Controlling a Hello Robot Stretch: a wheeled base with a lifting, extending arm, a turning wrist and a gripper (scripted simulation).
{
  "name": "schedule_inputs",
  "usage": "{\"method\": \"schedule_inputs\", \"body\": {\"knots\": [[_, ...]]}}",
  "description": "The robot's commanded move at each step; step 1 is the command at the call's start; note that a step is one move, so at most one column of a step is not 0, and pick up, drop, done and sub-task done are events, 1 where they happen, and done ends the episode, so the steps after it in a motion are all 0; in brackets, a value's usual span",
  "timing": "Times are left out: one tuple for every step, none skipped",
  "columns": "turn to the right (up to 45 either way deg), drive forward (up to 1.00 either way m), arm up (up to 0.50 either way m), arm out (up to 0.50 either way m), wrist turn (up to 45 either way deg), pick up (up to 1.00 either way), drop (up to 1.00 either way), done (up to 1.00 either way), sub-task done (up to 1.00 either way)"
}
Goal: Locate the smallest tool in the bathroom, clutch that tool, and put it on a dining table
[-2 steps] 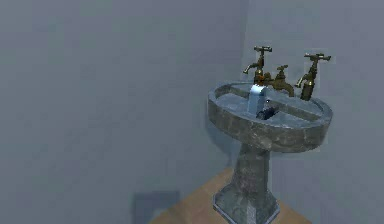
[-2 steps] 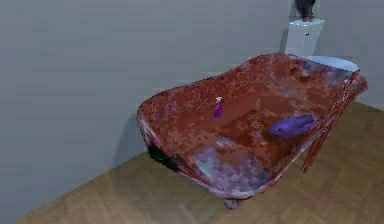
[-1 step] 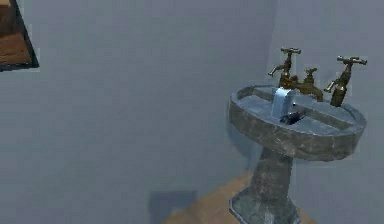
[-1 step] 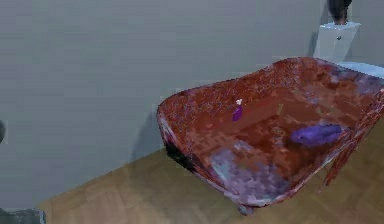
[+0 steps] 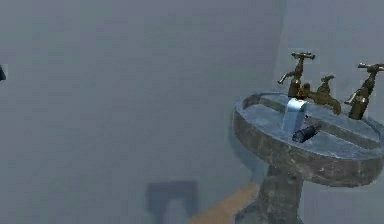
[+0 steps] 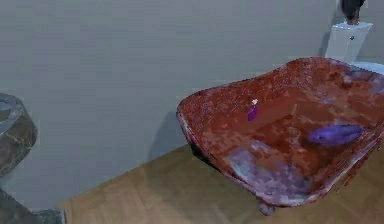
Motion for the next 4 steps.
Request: {"method": "schedule_inputs", "body": {"knots": [[-45.0, 0.00, 0.00, 0.00, 0.0, 0.00, 0.00, 0.00, 0.00], [-9.0, 0.00, 0.00, 0.00, 0.0, 0.00, 0.00, 0.00, 0.00], [45.0, 0.00, 0.00, 0.00, 0.0, 0.00, 0.00, 0.00, 0.00], [45.0, 0.00, 0.00, 0.00, 0.0, 0.00, 0.00, 0.00, 0.00]]}}
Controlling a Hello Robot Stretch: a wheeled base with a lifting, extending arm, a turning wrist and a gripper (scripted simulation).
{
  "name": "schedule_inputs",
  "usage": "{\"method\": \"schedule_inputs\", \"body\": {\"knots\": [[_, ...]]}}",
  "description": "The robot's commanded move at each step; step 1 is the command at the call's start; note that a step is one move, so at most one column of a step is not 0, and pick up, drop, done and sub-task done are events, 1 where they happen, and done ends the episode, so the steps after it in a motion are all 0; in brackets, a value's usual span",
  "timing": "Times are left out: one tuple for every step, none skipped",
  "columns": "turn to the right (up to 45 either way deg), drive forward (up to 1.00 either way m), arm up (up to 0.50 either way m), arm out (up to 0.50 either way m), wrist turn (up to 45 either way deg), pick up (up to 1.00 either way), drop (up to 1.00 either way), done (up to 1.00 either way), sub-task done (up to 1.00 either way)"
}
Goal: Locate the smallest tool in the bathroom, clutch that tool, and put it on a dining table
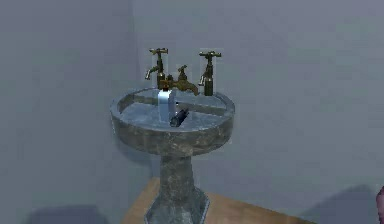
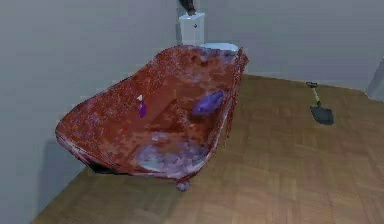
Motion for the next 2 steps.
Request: {"method": "schedule_inputs", "body": {"knots": [[24.0, 0.00, 0.00, 0.00, 0.0, 0.00, 0.00, 0.00, 0.00], [0.0, 0.70, 0.00, 0.00, 0.0, 0.00, 0.00, 0.00, 0.00]]}}
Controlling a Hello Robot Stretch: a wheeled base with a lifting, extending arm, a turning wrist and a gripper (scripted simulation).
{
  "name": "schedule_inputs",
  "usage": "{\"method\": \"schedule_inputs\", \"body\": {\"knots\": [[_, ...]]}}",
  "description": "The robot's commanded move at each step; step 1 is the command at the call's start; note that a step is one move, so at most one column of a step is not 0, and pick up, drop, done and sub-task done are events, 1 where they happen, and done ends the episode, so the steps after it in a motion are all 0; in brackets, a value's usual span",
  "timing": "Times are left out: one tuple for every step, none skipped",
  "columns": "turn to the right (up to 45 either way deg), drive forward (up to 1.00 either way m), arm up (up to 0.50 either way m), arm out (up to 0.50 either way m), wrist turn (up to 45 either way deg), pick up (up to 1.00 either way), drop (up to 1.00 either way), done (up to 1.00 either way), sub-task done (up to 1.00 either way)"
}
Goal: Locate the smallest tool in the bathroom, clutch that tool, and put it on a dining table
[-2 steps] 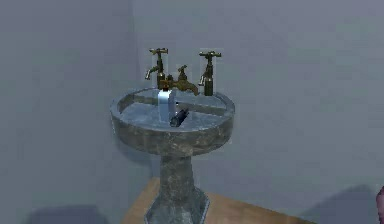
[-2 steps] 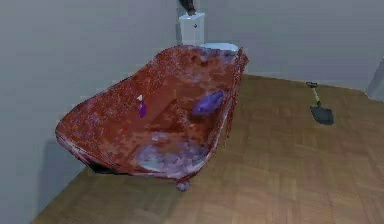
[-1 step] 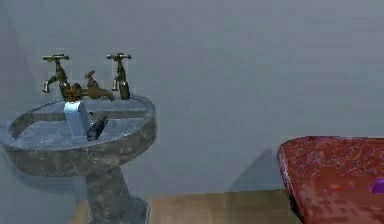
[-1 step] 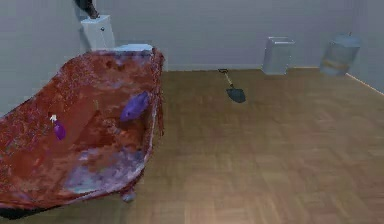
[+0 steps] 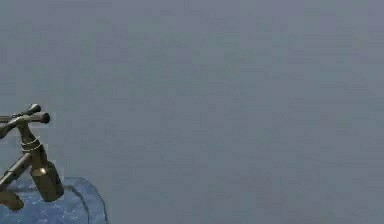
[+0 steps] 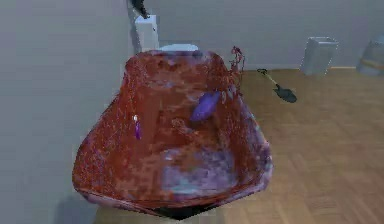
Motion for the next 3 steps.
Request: {"method": "schedule_inputs", "body": {"knots": [[-45.0, 0.00, 0.00, 0.00, 0.0, 0.00, 0.00, 0.00, 0.00], [-45.0, 0.00, 0.00, 0.00, 0.0, 0.00, 0.00, 0.00, 0.00], [-45.0, 0.00, 0.00, 0.00, 0.0, 0.00, 0.00, 0.00, 0.00]]}}
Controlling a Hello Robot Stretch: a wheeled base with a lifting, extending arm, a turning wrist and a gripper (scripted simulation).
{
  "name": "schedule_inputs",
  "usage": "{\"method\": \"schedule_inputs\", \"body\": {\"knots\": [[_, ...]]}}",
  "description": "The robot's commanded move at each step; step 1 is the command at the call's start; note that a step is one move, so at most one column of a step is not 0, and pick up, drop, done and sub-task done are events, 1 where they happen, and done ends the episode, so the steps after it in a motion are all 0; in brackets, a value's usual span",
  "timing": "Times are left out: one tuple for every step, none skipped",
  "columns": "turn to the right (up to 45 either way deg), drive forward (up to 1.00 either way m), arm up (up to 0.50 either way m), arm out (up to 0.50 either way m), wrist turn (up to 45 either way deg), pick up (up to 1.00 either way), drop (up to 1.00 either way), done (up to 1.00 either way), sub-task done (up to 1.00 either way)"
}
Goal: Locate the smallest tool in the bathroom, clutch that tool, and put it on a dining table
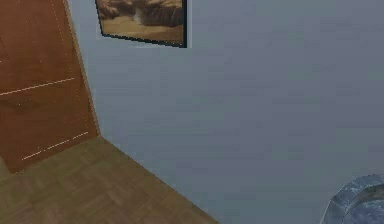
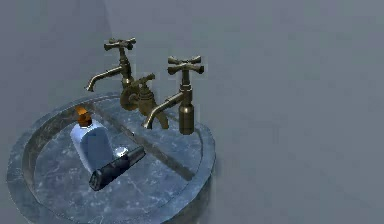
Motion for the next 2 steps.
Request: {"method": "schedule_inputs", "body": {"knots": [[-18.0, 0.00, 0.00, 0.00, 0.0, 0.00, 0.00, 0.00, 0.00], [0.0, 0.00, 0.50, 0.00, 0.0, 0.00, 0.00, 0.00, 0.00]]}}
